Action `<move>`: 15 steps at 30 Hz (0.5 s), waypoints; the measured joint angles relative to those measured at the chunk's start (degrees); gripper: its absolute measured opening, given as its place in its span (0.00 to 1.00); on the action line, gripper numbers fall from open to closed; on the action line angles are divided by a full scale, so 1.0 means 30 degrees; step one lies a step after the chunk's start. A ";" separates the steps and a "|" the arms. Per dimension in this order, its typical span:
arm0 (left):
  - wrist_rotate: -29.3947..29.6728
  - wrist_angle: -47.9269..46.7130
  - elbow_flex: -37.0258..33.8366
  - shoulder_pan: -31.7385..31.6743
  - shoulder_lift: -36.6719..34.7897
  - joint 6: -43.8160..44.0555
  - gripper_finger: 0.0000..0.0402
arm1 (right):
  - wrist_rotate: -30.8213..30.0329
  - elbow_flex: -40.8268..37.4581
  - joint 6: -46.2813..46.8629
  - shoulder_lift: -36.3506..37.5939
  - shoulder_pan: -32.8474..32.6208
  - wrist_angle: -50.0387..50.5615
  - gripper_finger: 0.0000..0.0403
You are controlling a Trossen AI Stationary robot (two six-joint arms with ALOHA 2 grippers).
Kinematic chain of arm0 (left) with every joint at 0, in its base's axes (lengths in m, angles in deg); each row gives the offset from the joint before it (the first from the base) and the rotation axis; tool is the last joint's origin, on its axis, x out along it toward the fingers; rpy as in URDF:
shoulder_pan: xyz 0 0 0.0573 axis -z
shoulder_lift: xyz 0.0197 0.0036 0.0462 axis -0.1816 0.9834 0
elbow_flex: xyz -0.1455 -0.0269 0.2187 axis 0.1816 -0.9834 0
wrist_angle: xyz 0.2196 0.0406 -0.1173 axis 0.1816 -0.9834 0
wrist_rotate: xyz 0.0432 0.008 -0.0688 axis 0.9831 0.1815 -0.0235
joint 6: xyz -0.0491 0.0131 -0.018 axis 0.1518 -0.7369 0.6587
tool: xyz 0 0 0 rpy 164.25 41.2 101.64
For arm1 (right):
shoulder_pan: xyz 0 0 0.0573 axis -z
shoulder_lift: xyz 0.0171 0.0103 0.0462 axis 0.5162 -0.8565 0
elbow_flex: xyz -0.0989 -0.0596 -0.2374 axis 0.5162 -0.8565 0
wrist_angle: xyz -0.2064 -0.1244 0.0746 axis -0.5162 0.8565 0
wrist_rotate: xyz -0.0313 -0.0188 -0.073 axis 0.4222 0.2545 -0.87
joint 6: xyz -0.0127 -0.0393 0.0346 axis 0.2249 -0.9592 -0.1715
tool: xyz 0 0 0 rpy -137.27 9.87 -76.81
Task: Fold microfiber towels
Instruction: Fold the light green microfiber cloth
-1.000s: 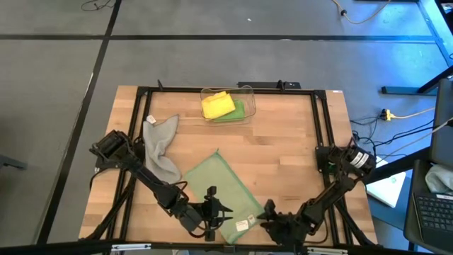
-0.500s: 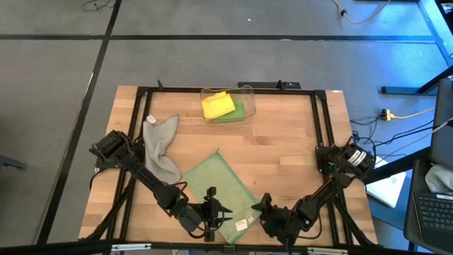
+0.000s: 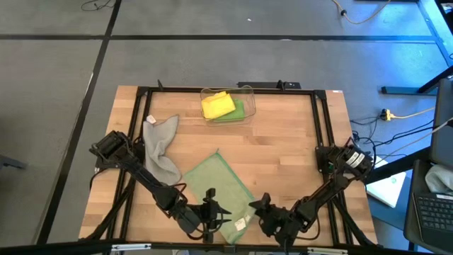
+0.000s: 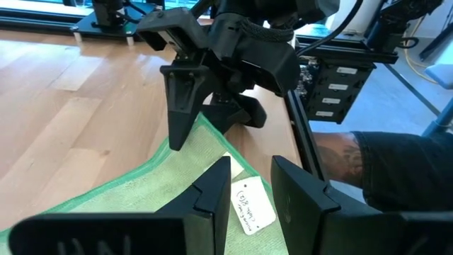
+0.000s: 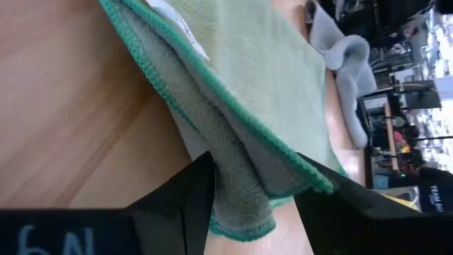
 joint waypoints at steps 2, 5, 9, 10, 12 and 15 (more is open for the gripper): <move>0.0006 0.0001 0.0000 0.0000 0.0000 0.0000 0.23 | 0.0028 -0.0007 -0.0335 -0.0004 0.0072 -0.0432 0.45; 0.0007 0.0001 0.0000 0.0000 0.0000 0.0007 0.23 | 0.1018 0.0007 -0.0694 0.0010 0.0259 -0.0596 0.45; 0.0015 0.0001 0.0000 0.0000 0.0007 0.0007 0.23 | 0.3078 0.0022 -0.1147 0.0054 0.0444 -0.0592 0.45; 0.0015 0.0001 0.0000 0.0000 0.0007 0.0011 0.23 | 0.3153 0.0027 -0.1171 0.0054 0.0437 -0.0585 0.45; 0.0015 0.0001 0.0000 0.0000 0.0007 0.0014 0.23 | 0.3400 0.0029 -0.1347 0.0054 0.0430 -0.0561 0.45; 0.0029 0.0001 0.0000 0.0000 0.0007 0.0013 0.23 | 0.3542 0.0029 -0.1544 0.0047 0.0379 -0.0647 0.45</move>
